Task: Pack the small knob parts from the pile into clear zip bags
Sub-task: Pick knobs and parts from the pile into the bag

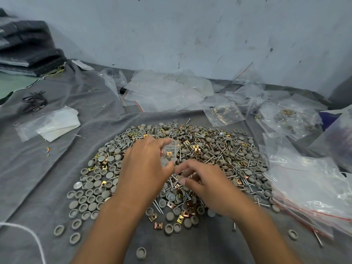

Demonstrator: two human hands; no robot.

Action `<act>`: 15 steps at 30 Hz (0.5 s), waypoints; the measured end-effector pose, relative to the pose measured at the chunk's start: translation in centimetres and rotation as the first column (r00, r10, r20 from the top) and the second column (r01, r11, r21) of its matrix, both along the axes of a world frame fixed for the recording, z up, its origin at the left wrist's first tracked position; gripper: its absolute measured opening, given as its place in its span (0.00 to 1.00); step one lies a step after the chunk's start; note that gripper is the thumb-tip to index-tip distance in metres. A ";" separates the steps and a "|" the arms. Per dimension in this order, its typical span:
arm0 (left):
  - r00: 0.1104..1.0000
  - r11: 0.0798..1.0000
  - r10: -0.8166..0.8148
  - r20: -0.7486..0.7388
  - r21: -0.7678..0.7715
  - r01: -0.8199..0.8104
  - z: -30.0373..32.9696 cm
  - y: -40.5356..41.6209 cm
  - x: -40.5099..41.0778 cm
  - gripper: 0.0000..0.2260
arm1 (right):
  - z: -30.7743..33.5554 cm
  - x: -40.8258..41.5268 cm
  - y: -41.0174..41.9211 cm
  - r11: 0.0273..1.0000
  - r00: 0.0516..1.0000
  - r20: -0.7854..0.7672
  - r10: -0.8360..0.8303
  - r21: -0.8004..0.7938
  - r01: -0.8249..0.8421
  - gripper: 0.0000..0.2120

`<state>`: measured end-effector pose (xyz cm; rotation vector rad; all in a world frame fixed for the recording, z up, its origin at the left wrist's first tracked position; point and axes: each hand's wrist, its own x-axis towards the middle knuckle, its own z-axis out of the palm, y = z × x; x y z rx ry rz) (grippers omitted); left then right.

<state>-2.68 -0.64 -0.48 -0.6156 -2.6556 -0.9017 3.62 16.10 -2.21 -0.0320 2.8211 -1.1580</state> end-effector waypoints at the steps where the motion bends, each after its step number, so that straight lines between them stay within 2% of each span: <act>1: 1.000 1.000 -0.003 0.002 0.000 0.003 0.0 0.0 0.0 0.25 | -0.3 0.1 -0.4 0.993 0.998 -0.009 0.064 0.101 -0.063 0.08; 3: 1.000 1.000 -0.006 -0.002 0.001 0.006 0.0 -0.1 0.0 0.24 | -0.8 0.2 -1.3 0.962 0.990 -0.028 0.135 0.241 -0.124 0.08; 6: 1.000 1.000 0.003 -0.009 0.000 -0.003 0.0 -0.1 -0.1 0.24 | -0.8 0.2 -1.8 0.955 0.989 -0.038 0.144 0.269 -0.128 0.05; 12: 1.000 1.000 0.004 -0.010 0.000 -0.004 0.1 -0.1 0.0 0.24 | -0.9 0.0 -2.8 0.905 0.986 -0.090 0.143 0.416 -0.094 0.08; 15: 1.000 1.000 0.002 -0.006 0.001 -0.002 0.2 -0.1 0.0 0.24 | -0.8 0.1 -2.4 0.940 0.990 -0.094 0.103 0.335 -0.066 0.05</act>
